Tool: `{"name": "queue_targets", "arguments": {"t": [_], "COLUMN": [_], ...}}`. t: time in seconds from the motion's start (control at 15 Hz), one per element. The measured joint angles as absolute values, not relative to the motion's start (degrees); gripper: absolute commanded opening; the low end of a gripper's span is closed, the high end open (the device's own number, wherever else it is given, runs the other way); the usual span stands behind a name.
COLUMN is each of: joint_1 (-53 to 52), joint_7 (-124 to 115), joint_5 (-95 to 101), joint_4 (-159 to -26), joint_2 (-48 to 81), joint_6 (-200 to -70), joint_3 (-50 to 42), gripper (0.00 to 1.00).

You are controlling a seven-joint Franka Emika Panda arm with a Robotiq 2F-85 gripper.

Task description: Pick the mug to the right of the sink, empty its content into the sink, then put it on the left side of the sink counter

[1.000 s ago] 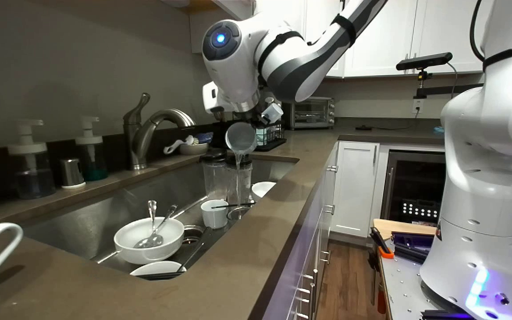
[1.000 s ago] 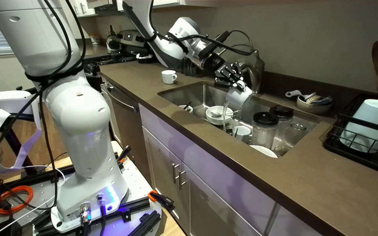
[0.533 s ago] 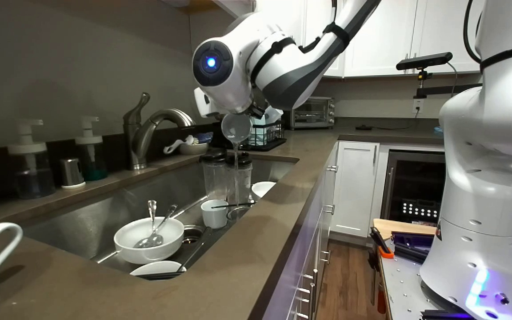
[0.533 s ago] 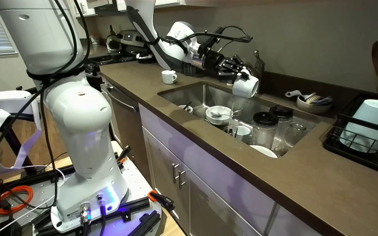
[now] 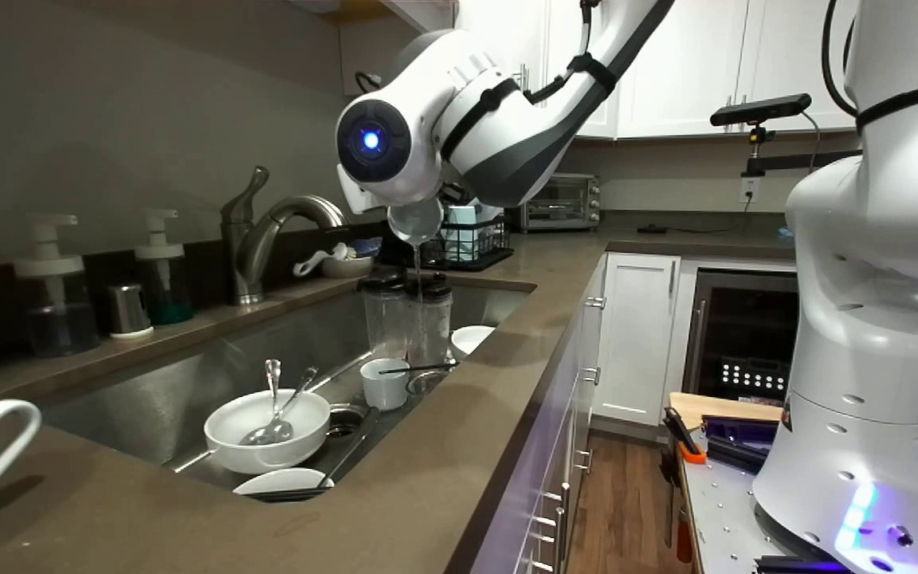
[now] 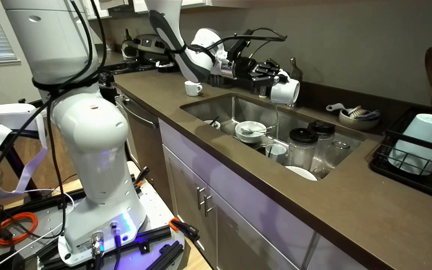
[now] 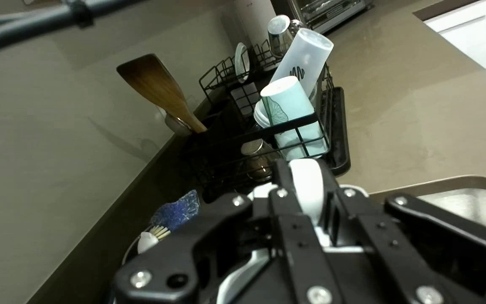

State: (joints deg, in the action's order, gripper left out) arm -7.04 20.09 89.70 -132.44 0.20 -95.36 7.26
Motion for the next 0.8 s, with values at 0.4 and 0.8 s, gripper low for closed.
{"name": "queue_targets", "arguments": {"t": [0.4,0.8], "joint_1": [-7.1,-7.1], "joint_7": [19.7,19.7], "joint_5": [91.2,91.2], "joint_4": [-132.6,-132.6], "joint_2": [0.7,1.0], "joint_6": [-94.3,-94.3], "joint_3": [7.4,7.4], "gripper": [0.16,0.16]}}
